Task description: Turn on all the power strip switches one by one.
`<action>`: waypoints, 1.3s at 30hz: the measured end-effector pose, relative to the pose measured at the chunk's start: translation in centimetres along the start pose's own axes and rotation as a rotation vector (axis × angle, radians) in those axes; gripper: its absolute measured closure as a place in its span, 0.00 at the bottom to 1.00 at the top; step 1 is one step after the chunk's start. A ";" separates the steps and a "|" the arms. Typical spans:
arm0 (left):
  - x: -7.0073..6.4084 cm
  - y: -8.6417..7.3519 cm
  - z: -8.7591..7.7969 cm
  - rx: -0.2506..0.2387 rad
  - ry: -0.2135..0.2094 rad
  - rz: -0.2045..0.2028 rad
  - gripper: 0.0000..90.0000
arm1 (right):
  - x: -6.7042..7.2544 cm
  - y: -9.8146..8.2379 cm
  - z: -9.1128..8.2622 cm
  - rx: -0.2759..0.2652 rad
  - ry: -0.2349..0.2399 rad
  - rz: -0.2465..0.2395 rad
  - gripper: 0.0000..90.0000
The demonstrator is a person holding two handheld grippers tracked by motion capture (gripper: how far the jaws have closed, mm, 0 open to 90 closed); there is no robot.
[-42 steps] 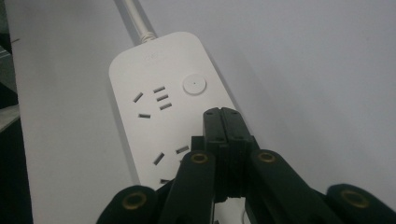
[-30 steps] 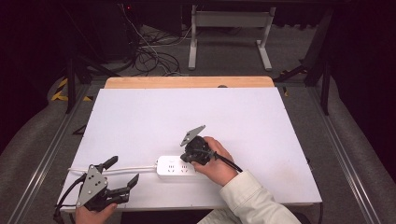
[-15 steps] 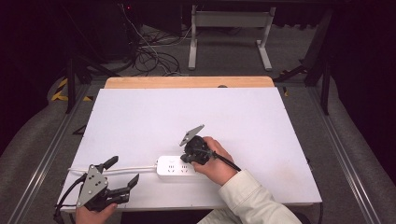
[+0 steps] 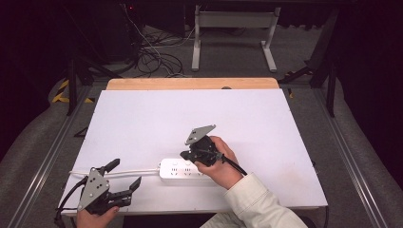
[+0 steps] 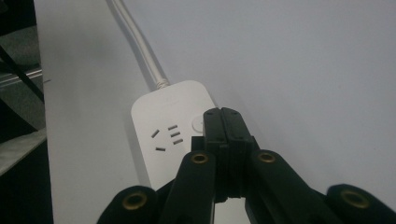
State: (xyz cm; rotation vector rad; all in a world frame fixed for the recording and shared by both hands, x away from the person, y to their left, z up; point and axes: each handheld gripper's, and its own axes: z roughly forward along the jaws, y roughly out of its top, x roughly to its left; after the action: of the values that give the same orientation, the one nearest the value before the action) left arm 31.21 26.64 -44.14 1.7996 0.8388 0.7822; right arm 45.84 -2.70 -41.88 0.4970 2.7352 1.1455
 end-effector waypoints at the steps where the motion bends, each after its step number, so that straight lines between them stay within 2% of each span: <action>1: 0.0 0.0 0.0 -0.001 0.001 -0.002 0.16 | -0.1 0.0 0.0 0.005 -0.002 0.002 1.00; 16: 0.0 0.0 0.0 -0.001 0.000 -0.002 0.16 | 0.0 0.4 0.0 -0.005 -0.004 -0.006 1.00; 27: 0.0 0.0 0.0 -0.001 0.000 -0.002 0.16 | 0.4 0.8 2.5 0.027 0.038 -0.012 1.00; 39: 0.0 0.0 -0.1 -0.002 0.001 -0.001 0.16 | 0.6 0.9 4.3 0.060 0.047 -0.015 1.00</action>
State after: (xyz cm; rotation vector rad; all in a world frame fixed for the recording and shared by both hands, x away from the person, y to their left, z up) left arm 31.20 26.70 -44.10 1.7975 0.8387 0.7828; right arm 46.57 0.92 -44.24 0.4616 2.8156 1.0886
